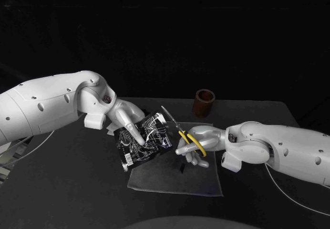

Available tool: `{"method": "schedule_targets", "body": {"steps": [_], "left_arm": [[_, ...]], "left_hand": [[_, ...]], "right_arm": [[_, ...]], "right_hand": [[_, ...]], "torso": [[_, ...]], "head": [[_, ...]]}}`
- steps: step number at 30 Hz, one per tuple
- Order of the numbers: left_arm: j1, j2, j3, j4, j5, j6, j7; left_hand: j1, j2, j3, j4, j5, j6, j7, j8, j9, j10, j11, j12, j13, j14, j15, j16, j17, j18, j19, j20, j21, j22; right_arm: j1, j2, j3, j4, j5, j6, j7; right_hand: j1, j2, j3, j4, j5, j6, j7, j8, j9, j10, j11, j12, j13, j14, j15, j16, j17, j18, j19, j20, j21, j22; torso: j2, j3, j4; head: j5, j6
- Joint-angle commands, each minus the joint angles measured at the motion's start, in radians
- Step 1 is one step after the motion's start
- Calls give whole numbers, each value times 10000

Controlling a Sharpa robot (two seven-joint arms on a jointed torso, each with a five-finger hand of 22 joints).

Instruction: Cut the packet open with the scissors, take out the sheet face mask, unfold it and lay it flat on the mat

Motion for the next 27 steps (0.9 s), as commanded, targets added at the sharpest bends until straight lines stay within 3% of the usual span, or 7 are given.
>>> {"method": "schedule_targets", "body": {"steps": [1,3,5,9,13,22,27], "left_arm": [[5,9,6,26,8,2357,26],[5,9,6,29,8,2354,25],[5,13,6,28,8,2349,23],[5,14,6,23,8,2338,19],[5,8,6,19,8,2322,20],[6,-14,6,-87,-45,2187,118],[6,-36,6,-152,-155,2096,190]], "left_hand": [[25,36,3,-71,34,44,-2,11,1738,40,-47,16,9,6,-98,22,9,117,-38,-53,61,8],[25,36,3,-71,34,44,-2,11,1738,40,-47,16,9,6,-98,22,9,117,-38,-53,61,8],[25,36,3,-71,34,44,-2,11,1738,40,-47,16,9,6,-98,22,9,117,-38,-53,61,8],[25,36,3,-71,34,44,-2,11,1738,40,-47,16,9,6,-98,22,9,117,-38,-53,61,8],[21,39,5,-75,34,46,-3,2,1749,40,-47,16,15,6,-99,20,21,118,-43,-53,68,14],[18,41,6,-76,34,47,-3,-3,1754,40,-47,16,18,6,-98,19,28,118,-48,-53,70,16],[15,43,8,-75,34,48,-3,-5,1757,39,-47,16,19,5,-98,18,31,117,-50,-52,71,17]], "right_arm": [[4,22,7,13,22,-477,167],[3,35,7,13,19,-480,85],[3,45,7,23,18,-456,5],[3,46,7,65,23,-349,-93],[3,-23,5,158,9,-192,-135],[-75,-704,-6,923,-179,-279,-69],[-189,-1270,-15,1572,-282,-464,-70]], "right_hand": [[84,515,143,119,-16,8,-224,584,695,1001,-428,405,399,304,-189,209,341,922,424,-294,827,1240],[24,538,170,214,-29,-207,-208,725,1055,788,-434,547,688,248,-191,182,599,916,264,-321,1002,1361],[-89,380,56,324,-43,-501,-102,474,1040,389,-328,352,705,65,-114,52,676,976,-10,-278,842,943],[-181,-32,-322,698,-25,-1761,922,-1629,-65,-1829,628,-1497,4,-1137,662,-804,563,1348,-1984,250,-1042,-2602],[19,-360,-889,651,-36,-2534,1646,-3088,-958,-2734,1314,-2527,-559,-2253,1278,-1647,187,1379,-2633,858,-1880,-3066],[251,-188,-2150,321,-34,-3511,1976,-4330,-1928,-3948,1798,-3517,-1477,-3933,1845,-2930,-785,1550,-2873,1552,-3086,-3820],[296,-62,-2592,211,-36,-3511,2065,-4413,-2101,-4028,1866,-3547,-1680,-4037,1908,-3089,-1087,1575,-2694,1634,-3207,-3938]], "torso": [[-2,3,-5],[-3,0,-3],[-1,-1,0],[2,0,3],[4,0,11],[-5,2,-10],[-6,7,-21]], "head": [[0,-10],[-6,2],[-8,13],[-9,30],[5,45],[52,83],[86,121]]}}
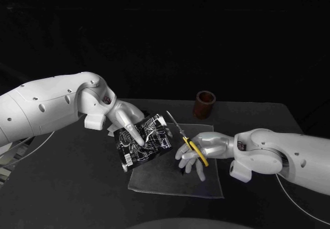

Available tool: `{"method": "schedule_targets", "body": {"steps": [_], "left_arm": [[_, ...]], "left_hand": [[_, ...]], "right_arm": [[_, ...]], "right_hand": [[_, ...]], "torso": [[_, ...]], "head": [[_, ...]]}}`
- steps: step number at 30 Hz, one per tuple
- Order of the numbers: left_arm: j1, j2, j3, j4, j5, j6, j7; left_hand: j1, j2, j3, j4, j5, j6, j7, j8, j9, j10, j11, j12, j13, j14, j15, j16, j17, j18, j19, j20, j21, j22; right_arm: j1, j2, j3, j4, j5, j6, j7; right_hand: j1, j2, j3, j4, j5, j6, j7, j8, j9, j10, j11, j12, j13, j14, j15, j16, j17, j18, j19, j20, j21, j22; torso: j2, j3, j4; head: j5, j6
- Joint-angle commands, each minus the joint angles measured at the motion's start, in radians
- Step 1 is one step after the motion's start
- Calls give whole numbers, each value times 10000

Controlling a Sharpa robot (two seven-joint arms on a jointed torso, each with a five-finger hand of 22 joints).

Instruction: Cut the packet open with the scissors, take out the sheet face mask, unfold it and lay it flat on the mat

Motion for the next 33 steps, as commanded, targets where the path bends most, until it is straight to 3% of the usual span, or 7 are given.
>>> {"method": "schedule_targets", "body": {"steps": [1,8,14,22,33], "left_arm": [[5,-6,4,-39,-127,2087,183],[5,-7,4,-175,-326,1988,230],[5,24,3,-213,-401,1939,247],[5,98,3,-178,-450,1904,273],[6,103,3,-81,-481,1882,314]], "left_hand": [[24,52,8,-75,61,84,-3,16,1756,39,-47,18,10,1,-50,19,19,116,-50,-53,33,9],[22,54,10,-75,61,84,-3,13,1760,39,-47,18,11,0,-50,18,23,116,-52,-52,35,11],[22,54,10,-75,61,84,-3,13,1760,39,-47,18,11,0,-50,18,23,116,-52,-52,35,11],[21,57,14,-76,62,86,-3,7,1766,39,-47,18,15,1,-50,17,30,117,-55,-53,38,14],[21,57,14,-76,62,86,-3,7,1766,39,-47,18,15,1,-50,17,30,117,-55,-53,38,14]], "right_arm": [[-54,-235,2,353,-184,-118,53],[-155,-750,-42,1022,-295,-127,-70],[-202,-814,-86,1275,-201,-245,-227],[-220,-416,-124,1038,282,-516,-332],[-280,84,-155,540,571,-535,-469]], "right_hand": [[23,84,-186,-50,-37,19,436,-33,-53,-27,-3,-28,-68,-20,-11,-53,-107,1569,100,27,-77,-43],[21,269,-992,-215,-36,138,474,-87,-281,-17,23,-38,-349,106,-4,-198,-529,1564,307,20,-244,-207],[-281,408,-1885,-177,-36,-183,701,-302,-511,-482,222,-296,-668,-178,165,-515,-969,1550,357,148,-398,-344],[-561,460,-2406,24,-37,-462,852,-403,-645,-747,362,-419,-736,-536,306,-768,-1358,1553,331,282,-482,-435],[-710,261,-2316,359,-36,-748,956,-371,-693,-1008,465,-526,-740,-796,404,-912,-1637,1553,284,374,-530,-498]], "torso": [[-3,7,-15],[-5,12,-4],[0,3,-3],[11,-12,27],[2,-15,14]], "head": [[33,36],[59,41],[76,57],[80,84],[132,53]]}}
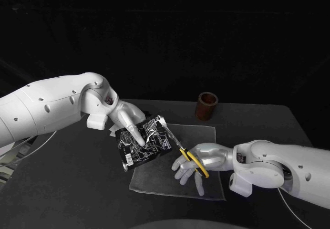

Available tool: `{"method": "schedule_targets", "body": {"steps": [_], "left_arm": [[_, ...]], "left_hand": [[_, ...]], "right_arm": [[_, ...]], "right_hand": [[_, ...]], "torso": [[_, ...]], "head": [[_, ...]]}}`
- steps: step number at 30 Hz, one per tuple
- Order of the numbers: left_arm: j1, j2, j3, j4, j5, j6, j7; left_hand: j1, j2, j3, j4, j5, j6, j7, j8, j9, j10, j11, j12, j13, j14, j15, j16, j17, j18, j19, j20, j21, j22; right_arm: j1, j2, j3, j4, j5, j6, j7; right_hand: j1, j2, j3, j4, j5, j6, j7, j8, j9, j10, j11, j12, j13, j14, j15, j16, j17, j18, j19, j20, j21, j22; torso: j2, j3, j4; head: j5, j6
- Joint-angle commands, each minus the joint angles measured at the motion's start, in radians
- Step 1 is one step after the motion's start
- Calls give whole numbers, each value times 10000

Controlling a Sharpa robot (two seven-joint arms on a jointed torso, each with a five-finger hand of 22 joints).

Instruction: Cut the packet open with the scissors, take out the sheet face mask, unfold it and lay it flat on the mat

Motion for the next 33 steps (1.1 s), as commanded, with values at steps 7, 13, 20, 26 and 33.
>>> {"method": "schedule_targets", "body": {"steps": [7,13,20,26,33], "left_arm": [[6,17,5,146,-25,1893,185],[6,10,5,172,-25,1891,186],[6,9,5,161,-25,1884,191],[6,0,5,136,-25,1877,188],[6,-21,5,92,-26,1864,183]], "left_hand": [[40,76,-20,-42,44,77,-15,25,1765,39,-47,22,15,3,-62,17,9,116,0,-30,38,16],[40,76,-20,-42,44,77,-15,25,1765,39,-47,22,15,3,-62,17,9,116,0,-30,38,16],[40,76,-20,-42,44,77,-15,25,1765,39,-47,22,15,3,-62,17,9,116,0,-30,38,16],[40,76,-20,-42,44,77,-15,25,1765,39,-47,22,15,3,-62,17,9,116,0,-30,38,16],[40,76,-20,-42,44,77,-15,25,1765,39,-47,22,15,3,-62,17,9,116,0,-30,38,16]], "right_arm": [[-23,209,2,-347,378,181,-243],[-30,278,1,-480,403,367,-374],[-35,304,-1,-557,410,604,-539],[-52,253,-3,-490,397,830,-605],[-102,115,-4,-274,366,1062,-576]], "right_hand": [[-72,-1458,1761,1990,-15,-1009,1203,489,-63,-616,139,-163,11,-648,169,-115,-540,1531,-165,236,-135,-164],[-312,-2046,2402,2243,-21,-1882,1218,651,-143,-963,229,-243,3,-1211,273,-237,-757,1520,-285,322,-175,-235],[-449,-2405,2704,2254,-16,-3102,1234,642,-752,-1216,268,-277,6,-1553,334,-239,-884,1515,-376,367,-200,-298],[-441,-2397,2762,2249,-16,-3005,1241,945,-511,-1163,265,-219,23,-1637,341,-224,-917,1515,-400,374,-211,-321],[-391,-2255,2824,2235,-21,-2897,1237,1215,-370,-1069,253,-148,31,-1621,330,-155,-928,1521,-389,369,-199,-333]], "torso": [[-3,12,-17],[-1,18,-23],[-2,17,-22],[-5,17,-19],[2,23,-22]], "head": [[31,-13],[34,-30],[39,-42],[33,-40],[21,-40]]}}
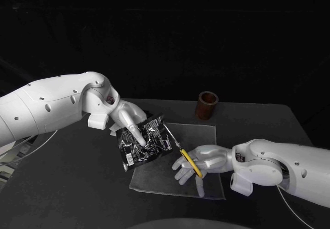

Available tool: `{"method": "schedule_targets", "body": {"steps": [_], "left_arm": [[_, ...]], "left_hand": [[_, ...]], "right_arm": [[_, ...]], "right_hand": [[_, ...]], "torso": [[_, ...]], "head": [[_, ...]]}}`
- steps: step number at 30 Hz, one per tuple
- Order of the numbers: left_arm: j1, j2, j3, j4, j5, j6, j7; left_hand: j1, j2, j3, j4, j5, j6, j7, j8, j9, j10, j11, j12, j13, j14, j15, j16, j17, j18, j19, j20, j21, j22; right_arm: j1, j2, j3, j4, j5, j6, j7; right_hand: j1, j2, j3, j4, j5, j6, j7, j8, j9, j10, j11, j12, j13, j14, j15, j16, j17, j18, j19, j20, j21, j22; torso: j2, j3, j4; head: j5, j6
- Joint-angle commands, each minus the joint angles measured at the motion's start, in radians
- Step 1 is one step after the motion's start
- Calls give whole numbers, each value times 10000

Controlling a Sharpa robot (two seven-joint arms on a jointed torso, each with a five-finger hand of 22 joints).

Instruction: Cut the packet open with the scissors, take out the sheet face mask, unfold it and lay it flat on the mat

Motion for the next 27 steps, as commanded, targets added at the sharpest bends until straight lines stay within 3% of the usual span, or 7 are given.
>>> {"method": "schedule_targets", "body": {"steps": [1,18,27], "left_arm": [[6,-4,5,-18,13,1863,144],[6,-149,36,-29,-214,1681,391],[5,-122,47,5,-238,1699,453]], "left_hand": [[26,62,-17,-45,35,52,1,29,1766,39,-47,22,16,-12,-81,17,15,116,-2,-34,39,10],[12,56,-5,-58,34,64,-1,-1,1802,40,-50,24,35,-11,-83,12,55,119,-15,-34,60,27],[12,56,-5,-58,34,64,-1,-1,1802,40,-50,24,35,-11,-83,12,55,119,-15,-34,60,27]], "right_arm": [[-30,-61,4,117,32,513,10],[-203,-255,4,235,84,932,185],[-252,-126,18,294,140,925,567]], "right_hand": [[73,115,78,-8,-27,-255,1178,54,28,84,26,45,12,-54,5,55,-12,580,-32,14,-37,-10],[199,299,94,-30,-32,-203,1164,399,178,35,26,42,0,-164,15,91,-55,577,-42,20,-40,-38],[396,564,71,-76,-35,-155,1137,706,279,62,12,72,-2,-194,8,162,-78,579,-24,16,-23,-54]], "torso": [[6,6,0],[5,-11,5],[1,-3,24]], "head": [[-14,6],[-44,15],[-41,20]]}}
